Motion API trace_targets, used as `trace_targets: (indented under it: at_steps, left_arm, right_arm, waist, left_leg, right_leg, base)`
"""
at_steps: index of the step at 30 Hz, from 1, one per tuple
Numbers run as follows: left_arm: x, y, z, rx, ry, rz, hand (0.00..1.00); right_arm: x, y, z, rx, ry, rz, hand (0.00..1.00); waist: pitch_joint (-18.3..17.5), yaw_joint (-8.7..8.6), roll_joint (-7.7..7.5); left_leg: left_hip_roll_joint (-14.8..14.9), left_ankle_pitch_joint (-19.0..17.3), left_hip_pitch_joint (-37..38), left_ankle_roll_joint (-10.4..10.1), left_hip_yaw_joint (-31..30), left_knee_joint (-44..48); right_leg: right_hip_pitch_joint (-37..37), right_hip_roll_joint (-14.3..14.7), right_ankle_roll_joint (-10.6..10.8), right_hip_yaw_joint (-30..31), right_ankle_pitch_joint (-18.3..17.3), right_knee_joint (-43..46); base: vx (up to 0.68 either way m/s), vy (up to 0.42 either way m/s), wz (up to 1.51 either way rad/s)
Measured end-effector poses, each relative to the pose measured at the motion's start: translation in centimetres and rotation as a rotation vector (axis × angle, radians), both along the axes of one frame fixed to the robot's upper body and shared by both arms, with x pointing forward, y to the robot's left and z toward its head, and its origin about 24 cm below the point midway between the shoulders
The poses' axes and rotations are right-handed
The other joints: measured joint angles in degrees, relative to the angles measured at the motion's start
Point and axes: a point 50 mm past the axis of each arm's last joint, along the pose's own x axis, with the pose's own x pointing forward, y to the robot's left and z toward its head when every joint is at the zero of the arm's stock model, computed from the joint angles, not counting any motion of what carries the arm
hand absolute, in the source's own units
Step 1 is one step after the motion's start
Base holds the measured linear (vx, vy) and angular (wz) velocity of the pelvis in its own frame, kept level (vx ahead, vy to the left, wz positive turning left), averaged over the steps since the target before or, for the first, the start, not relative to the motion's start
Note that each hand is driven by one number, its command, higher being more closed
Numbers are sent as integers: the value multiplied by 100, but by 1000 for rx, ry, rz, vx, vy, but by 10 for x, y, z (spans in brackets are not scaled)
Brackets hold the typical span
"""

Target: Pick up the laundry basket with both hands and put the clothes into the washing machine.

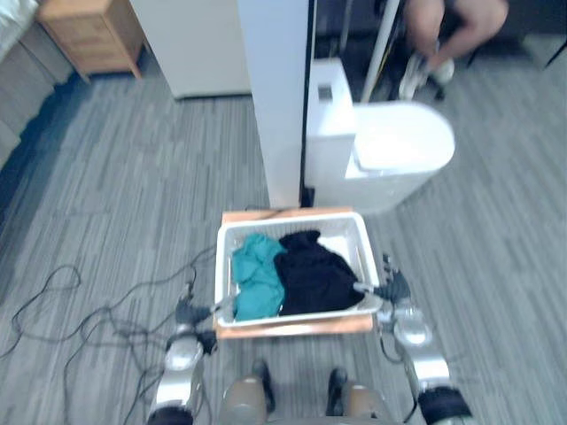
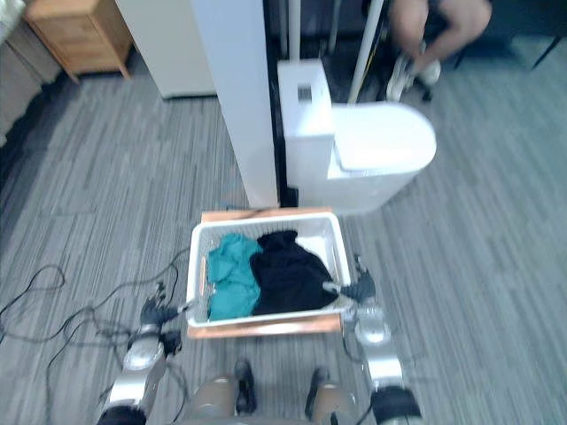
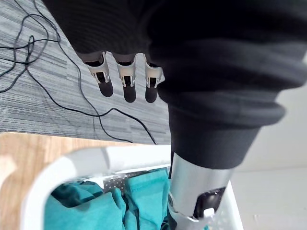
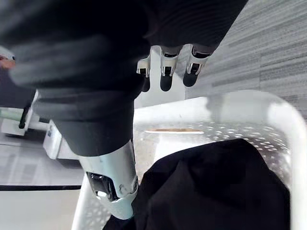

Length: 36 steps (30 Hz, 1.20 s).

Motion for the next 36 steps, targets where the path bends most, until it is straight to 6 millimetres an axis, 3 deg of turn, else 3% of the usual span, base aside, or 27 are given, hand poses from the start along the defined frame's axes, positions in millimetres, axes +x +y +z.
trace_targets:
  at_steps: [2,3,4,9,18,23,27,30,32,36]
  left_arm:
    - [25,-5,22,32,-59,-28,0]
    - [32,-7,27,37,-71,-37,0]
    - [41,-11,34,39,-85,-41,100]
    - [61,-17,57,45,-141,-54,100]
    - [56,-13,50,-41,-129,-29,100]
    - [28,-13,42,-83,-171,-30,100]
    - [-3,-21,35,-127,-200,-38,100]
    - [-25,-26,26,-147,-178,-66,100]
    - [-45,-32,13,-187,-129,-84,100]
    - [-65,-40,4,-231,-84,-100,100]
  right_arm:
    - [20,-5,23,-2,-54,-34,0]
    - [26,-5,27,-2,-60,-36,100]
    - [35,-3,35,5,-66,-33,100]
    - [50,7,52,31,-83,-7,100]
    - [48,4,61,84,-120,-15,100]
    - [25,8,67,131,-219,6,100]
    - [-4,5,48,194,-236,-43,100]
    - [-25,0,32,209,-211,-78,100]
    - [-47,-8,12,199,-148,-103,100]
    - [-71,-11,-2,175,-98,-107,100]
  waist:
    - [215,-6,-4]
    - [272,0,-1]
    - [359,-5,1]
    - [604,34,9]
    - [670,143,20]
    - [687,129,21]
    - [677,27,13]
    - [645,-145,0]
    - [497,-177,-13]
    - [176,-300,-37]
  left_leg:
    - [1,82,-181,7,-16,-2]
    - [8,99,-224,9,-20,-2]
    - [29,130,-332,15,-21,1]
    - [101,162,-579,9,-48,104]
    - [100,182,-629,40,27,100]
    - [79,182,-348,40,-57,-11]
    - [-17,209,186,-3,-148,-287]
    - [-64,222,398,-16,-76,-465]
    - [-99,196,706,11,142,-605]
    - [-91,4,1125,46,576,-674]
  right_leg:
    - [-229,-8,-32,10,32,91]
    - [-277,-2,-46,15,60,92]
    - [-378,24,-63,32,122,84]
    - [-583,97,-112,105,248,63]
    - [-602,139,-96,265,381,-142]
    - [-387,177,-97,348,387,-183]
    - [110,215,-93,417,385,-429]
    - [330,229,55,555,498,-719]
    - [510,242,142,820,604,-935]
    - [653,329,246,1406,789,-1161]
  base:
    - [-74,-23,0]
    - [-74,-24,-4]
    - [-72,-17,-6]
    - [-51,-4,-2]
    - [-9,9,-6]
    - [20,-20,-8]
    - [14,-11,-4]
    - [-7,23,-17]
    - [52,57,-52]
    - [67,64,-86]
